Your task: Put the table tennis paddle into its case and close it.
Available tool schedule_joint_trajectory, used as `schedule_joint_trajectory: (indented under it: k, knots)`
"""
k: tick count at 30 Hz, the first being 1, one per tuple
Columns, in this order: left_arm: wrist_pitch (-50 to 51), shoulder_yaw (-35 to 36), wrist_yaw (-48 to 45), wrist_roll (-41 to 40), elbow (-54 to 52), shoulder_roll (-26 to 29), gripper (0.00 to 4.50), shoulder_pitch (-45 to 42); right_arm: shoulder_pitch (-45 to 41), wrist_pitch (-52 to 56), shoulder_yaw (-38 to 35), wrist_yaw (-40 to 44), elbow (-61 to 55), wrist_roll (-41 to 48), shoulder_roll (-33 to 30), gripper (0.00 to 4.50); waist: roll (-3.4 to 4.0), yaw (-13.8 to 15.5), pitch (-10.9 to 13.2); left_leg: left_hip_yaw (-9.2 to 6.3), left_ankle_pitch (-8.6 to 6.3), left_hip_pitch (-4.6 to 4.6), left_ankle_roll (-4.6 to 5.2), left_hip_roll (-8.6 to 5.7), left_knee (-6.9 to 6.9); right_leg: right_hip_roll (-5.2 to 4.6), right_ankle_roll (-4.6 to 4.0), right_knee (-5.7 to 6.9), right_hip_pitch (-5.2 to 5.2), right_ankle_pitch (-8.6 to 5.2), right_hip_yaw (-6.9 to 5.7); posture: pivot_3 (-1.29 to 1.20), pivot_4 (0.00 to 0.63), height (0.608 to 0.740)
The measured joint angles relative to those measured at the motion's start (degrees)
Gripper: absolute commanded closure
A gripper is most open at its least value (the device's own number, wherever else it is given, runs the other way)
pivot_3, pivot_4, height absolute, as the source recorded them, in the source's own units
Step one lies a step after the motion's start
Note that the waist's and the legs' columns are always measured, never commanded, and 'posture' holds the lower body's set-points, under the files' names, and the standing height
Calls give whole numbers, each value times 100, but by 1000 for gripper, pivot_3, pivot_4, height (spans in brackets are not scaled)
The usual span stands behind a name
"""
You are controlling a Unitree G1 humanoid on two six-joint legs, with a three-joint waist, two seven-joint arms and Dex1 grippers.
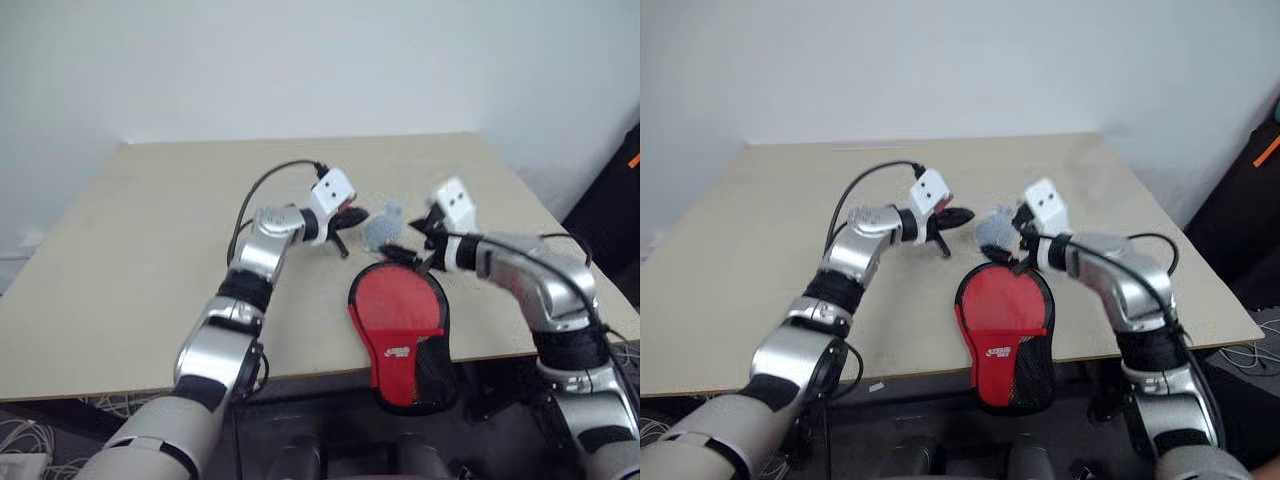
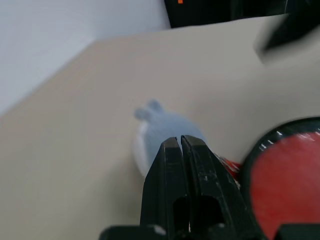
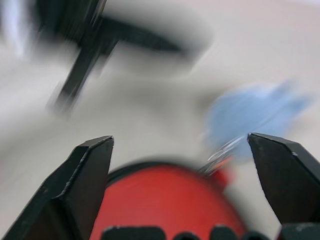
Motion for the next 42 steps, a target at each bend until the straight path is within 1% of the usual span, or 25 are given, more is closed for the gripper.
schedule_joint_trajectory:
  k: [4,7,9,13,18,23,33,42]
  knots:
    - [527,-67,144,-101,-841,-114,4500,529,-607,-829,48,72,1503,-403,-86,24,0,3,0,1,1,-2,0,-3,4,-2,-3,0,2,2,0,0,0,698]
    - [751,-127,253,-210,-1258,-285,4500,723,-1271,-1678,104,63,3043,-786,74,24,5,-20,-2,7,1,4,0,-1,-2,-1,-5,0,0,3,5,0,0,698]
    - [888,-180,253,-279,-1462,-398,4500,863,-1626,-2213,131,23,3932,-990,285,24,6,-33,-3,7,2,4,-1,-1,-7,0,-7,0,-2,4,5,0,0,698]
    - [1135,-366,64,-498,-1830,-474,4500,1313,-2322,-3213,110,-169,5854,-1271,828,24,14,-177,-5,5,2,7,-2,-2,-15,0,-9,3,-5,5,9,0,0,698]
    - [1367,-515,-50,-666,-2013,-481,4500,1702,-2822,-3954,-69,-515,7235,-1411,1337,24,20,-216,-5,-1,2,8,-2,-3,-19,0,-10,6,-7,5,9,0,0,698]
    - [1407,-705,25,-644,-2018,-413,4500,2088,-3083,-4304,-391,-929,7851,-1445,1773,24,25,-266,-6,-9,2,8,-2,-8,-20,-1,-10,9,-6,5,8,0,0,698]
    - [1461,-739,285,-654,-2115,-203,4500,2235,-3136,-4509,-682,-1633,8234,-1732,2114,24,34,-304,-9,-15,4,10,-5,-9,-23,0,-10,10,-7,5,7,0,0,698]
    - [1470,-712,405,-672,-2116,-95,4500,2235,-3029,-4538,-342,-1789,8308,-2447,2360,24,37,-299,-11,-17,4,10,-6,-12,-22,-1,-10,11,-5,5,6,0,0,698]
